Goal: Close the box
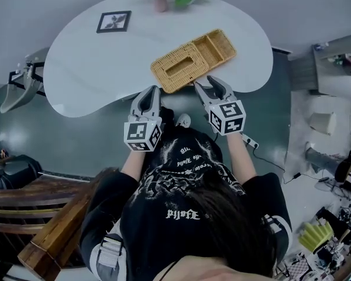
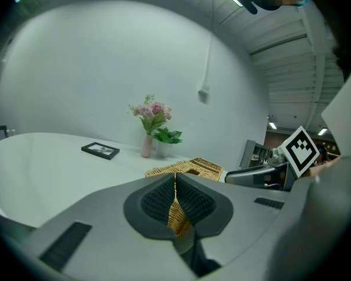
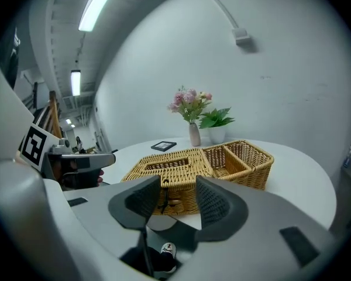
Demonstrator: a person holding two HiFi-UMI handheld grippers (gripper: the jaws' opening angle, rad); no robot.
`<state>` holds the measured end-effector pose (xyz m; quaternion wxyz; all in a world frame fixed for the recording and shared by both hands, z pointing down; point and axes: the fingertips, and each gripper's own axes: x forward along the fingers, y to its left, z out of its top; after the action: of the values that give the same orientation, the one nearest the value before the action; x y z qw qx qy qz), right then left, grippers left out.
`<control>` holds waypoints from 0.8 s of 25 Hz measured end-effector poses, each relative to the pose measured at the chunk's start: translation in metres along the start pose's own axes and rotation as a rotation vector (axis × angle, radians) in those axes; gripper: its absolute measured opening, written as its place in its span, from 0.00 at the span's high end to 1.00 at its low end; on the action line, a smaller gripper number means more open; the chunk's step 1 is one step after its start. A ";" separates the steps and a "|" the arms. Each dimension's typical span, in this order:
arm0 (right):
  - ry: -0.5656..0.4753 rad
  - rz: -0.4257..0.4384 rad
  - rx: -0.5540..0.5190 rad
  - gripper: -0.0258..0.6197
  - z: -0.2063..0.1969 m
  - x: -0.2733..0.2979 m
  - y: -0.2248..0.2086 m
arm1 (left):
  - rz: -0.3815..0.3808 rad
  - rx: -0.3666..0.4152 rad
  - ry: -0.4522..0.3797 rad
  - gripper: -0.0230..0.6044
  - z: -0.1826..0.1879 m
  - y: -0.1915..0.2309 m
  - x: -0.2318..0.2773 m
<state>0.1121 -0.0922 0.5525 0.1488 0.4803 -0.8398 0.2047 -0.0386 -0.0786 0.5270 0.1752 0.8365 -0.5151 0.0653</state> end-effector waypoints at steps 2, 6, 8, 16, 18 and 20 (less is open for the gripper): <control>0.005 -0.015 -0.001 0.64 -0.004 -0.001 -0.002 | -0.006 0.005 -0.001 0.92 0.001 -0.002 0.000; 0.045 -0.040 -0.040 0.67 -0.018 -0.003 -0.002 | -0.021 0.015 0.005 0.92 0.000 -0.005 0.001; 0.058 -0.052 -0.049 0.74 -0.024 -0.003 -0.004 | -0.025 0.015 0.003 0.92 0.000 -0.005 0.002; 0.057 -0.140 0.041 0.92 -0.032 -0.006 -0.026 | -0.029 0.015 0.001 0.92 0.000 -0.006 0.005; 0.067 -0.169 0.054 0.92 -0.035 -0.006 -0.031 | -0.031 0.016 0.005 0.92 -0.001 -0.006 0.006; 0.072 -0.184 0.066 0.92 -0.036 -0.007 -0.032 | -0.035 0.018 0.005 0.92 -0.002 -0.007 0.005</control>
<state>0.1454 -0.0841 0.5876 0.1810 0.5525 -0.7790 0.2349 -0.0295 -0.0792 0.5286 0.1701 0.8466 -0.4995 0.0691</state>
